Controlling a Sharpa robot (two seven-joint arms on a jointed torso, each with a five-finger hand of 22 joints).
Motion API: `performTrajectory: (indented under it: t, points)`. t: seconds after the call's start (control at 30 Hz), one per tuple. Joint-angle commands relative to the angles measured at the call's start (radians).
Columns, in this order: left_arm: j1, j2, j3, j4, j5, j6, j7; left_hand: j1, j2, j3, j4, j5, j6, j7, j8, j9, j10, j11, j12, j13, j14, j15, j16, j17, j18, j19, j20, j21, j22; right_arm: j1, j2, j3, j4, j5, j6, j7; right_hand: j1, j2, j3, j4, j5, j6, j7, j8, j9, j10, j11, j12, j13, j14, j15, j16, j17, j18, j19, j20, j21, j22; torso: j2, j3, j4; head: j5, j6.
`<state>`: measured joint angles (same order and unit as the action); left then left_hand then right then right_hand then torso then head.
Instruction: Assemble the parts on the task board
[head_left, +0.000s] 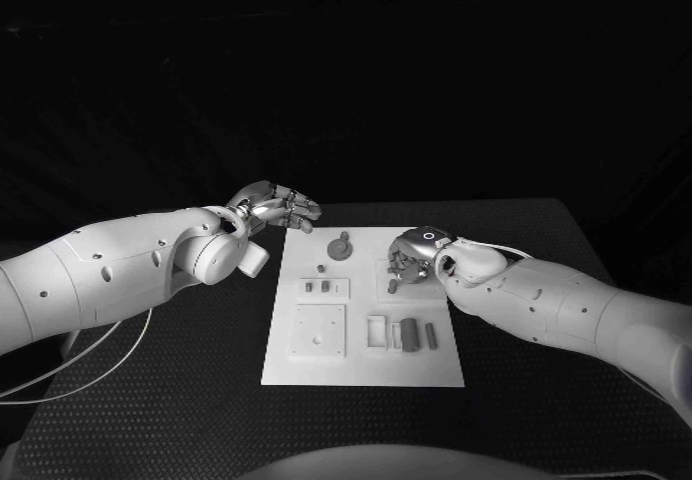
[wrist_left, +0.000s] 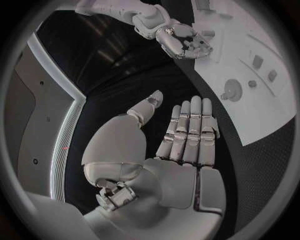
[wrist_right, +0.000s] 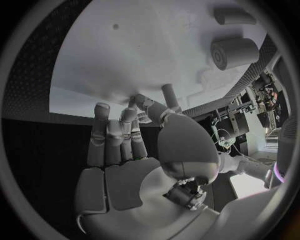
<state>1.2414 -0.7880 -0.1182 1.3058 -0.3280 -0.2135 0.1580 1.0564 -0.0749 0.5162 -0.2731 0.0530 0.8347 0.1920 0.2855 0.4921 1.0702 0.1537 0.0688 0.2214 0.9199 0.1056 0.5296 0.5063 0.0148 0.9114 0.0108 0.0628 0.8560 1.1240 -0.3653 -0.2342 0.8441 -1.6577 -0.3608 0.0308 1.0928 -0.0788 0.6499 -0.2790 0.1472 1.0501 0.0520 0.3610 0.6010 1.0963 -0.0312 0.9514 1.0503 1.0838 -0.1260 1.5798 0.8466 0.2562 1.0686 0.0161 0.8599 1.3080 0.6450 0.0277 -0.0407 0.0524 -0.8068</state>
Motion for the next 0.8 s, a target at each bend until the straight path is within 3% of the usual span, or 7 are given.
performTrajectory:
  t: [0.03, 0.4, 0.8]
  points:
    - [0.002, 0.0, 0.001, -0.003, 0.001, 0.003, 0.008, 0.0, -0.002, -0.003, 0.001, -0.002, -0.007, 0.001, 0.003, -0.001, -0.001, 0.008, 0.002, -0.001, 0.006, 0.004, -0.006, 0.001, 0.009, 0.004, 0.001, 0.004, -0.002, -0.014, -0.014, -0.01, 0.005, 0.018, 0.009, -0.038, -0.006, 0.006, 0.003, -0.005, 0.001, 0.032, 0.021, 0.008, 0.012, 0.008, -0.002, 0.001, -0.003, 0.011, -0.001, 0.003, -0.001, 0.006, 0.011, -0.002, 0.005, 0.018, 0.0, -0.0001, 0.0001, 0.0, 0.001]
    - [0.002, -0.001, 0.001, -0.007, 0.001, 0.004, 0.009, 0.001, -0.003, -0.002, 0.0, -0.002, -0.008, 0.001, 0.003, -0.001, 0.0, 0.008, 0.002, -0.002, 0.007, 0.003, -0.007, 0.003, 0.009, 0.004, 0.001, 0.004, -0.003, -0.004, -0.031, -0.005, 0.033, 0.082, -0.018, -0.018, -0.008, 0.005, 0.006, -0.005, 0.001, 0.035, 0.019, 0.007, 0.014, 0.014, -0.004, 0.0, -0.008, 0.018, -0.003, 0.001, -0.002, 0.006, 0.015, -0.004, 0.006, 0.017, 0.0, -0.0001, 0.0001, -0.002, 0.002]
    - [0.002, -0.002, 0.001, -0.009, 0.001, 0.003, 0.006, 0.001, -0.003, -0.002, 0.002, -0.002, -0.008, 0.001, 0.004, -0.002, 0.01, 0.004, 0.007, -0.001, 0.01, 0.003, -0.01, 0.01, 0.01, 0.008, 0.0, 0.005, -0.009, 0.004, -0.063, 0.019, 0.085, 0.137, -0.048, -0.004, -0.008, 0.005, 0.008, -0.006, 0.001, 0.035, 0.019, 0.006, 0.015, 0.015, -0.004, -0.001, -0.01, 0.019, -0.004, -0.001, -0.003, 0.006, 0.016, -0.005, 0.005, 0.017, 0.001, 0.0001, 0.0002, -0.004, 0.003]
